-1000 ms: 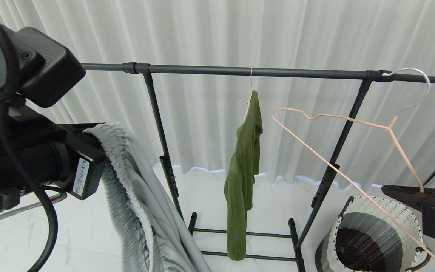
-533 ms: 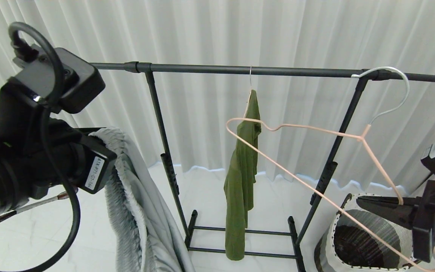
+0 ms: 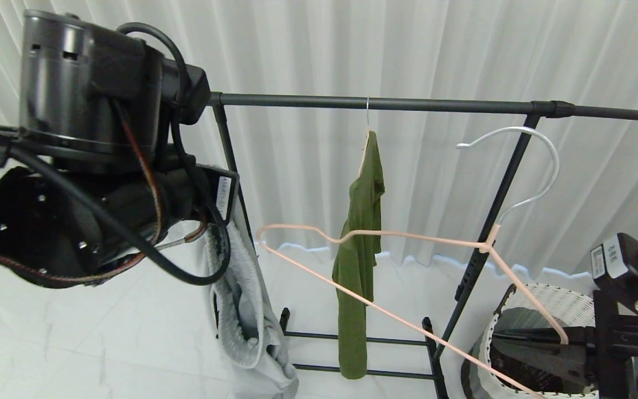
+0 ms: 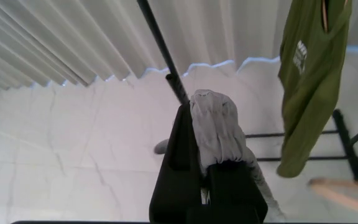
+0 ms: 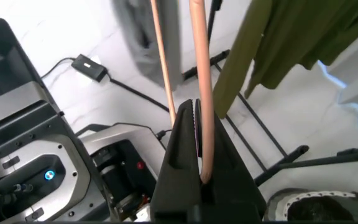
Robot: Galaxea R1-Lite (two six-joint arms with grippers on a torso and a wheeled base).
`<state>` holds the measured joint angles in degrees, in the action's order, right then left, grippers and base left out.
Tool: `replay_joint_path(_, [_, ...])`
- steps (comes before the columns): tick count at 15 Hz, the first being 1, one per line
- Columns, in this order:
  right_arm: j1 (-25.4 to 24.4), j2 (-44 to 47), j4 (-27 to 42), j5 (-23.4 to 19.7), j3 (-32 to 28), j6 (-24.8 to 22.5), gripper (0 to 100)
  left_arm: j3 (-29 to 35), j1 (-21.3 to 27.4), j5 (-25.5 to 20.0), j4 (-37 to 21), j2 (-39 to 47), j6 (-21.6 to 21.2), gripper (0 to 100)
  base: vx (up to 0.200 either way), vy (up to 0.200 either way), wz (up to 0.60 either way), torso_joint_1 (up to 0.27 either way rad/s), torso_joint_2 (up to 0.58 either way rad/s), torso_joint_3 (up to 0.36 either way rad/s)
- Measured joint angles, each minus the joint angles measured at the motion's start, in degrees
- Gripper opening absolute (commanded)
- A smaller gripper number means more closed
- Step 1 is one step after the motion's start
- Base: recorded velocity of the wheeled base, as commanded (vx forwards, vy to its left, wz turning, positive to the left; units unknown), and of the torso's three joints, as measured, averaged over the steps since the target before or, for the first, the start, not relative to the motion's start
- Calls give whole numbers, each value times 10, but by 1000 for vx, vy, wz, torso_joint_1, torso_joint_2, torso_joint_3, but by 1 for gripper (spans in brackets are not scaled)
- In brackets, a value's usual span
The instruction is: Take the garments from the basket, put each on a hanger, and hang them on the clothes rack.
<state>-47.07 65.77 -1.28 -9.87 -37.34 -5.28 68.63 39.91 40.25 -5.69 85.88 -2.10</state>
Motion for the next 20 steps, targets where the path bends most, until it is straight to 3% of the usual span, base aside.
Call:
replay_joint_path(3, [-3, 13, -1, 1, -10, 1, 0, 35, 0, 3, 0, 37, 13, 0, 0, 0, 0, 0, 0, 0])
replay_joint_path(6, [-4, 23, 0, 4, -18, 2, 0, 49, 0, 34, 0, 61, 29, 0, 0, 0, 0, 0, 0, 0])
replay_joint_path(8, [-3, 37, -3, 39, -21, 8, 0, 53, 2, 36, 0, 68, 30, 0, 0, 0, 0, 0, 0, 0])
replay_joint_path(13, [-24, 101, -55, 104, -60, 104, 0, 67, 13, 38, 1, 79, 55, 0, 0, 0, 0, 0, 0, 0])
replay_joint_path(20, [-109, 112, -57, 116, -68, 145, 0, 108, 12, 43, 0, 98, 64, 0, 0, 0, 0, 0, 0, 0])
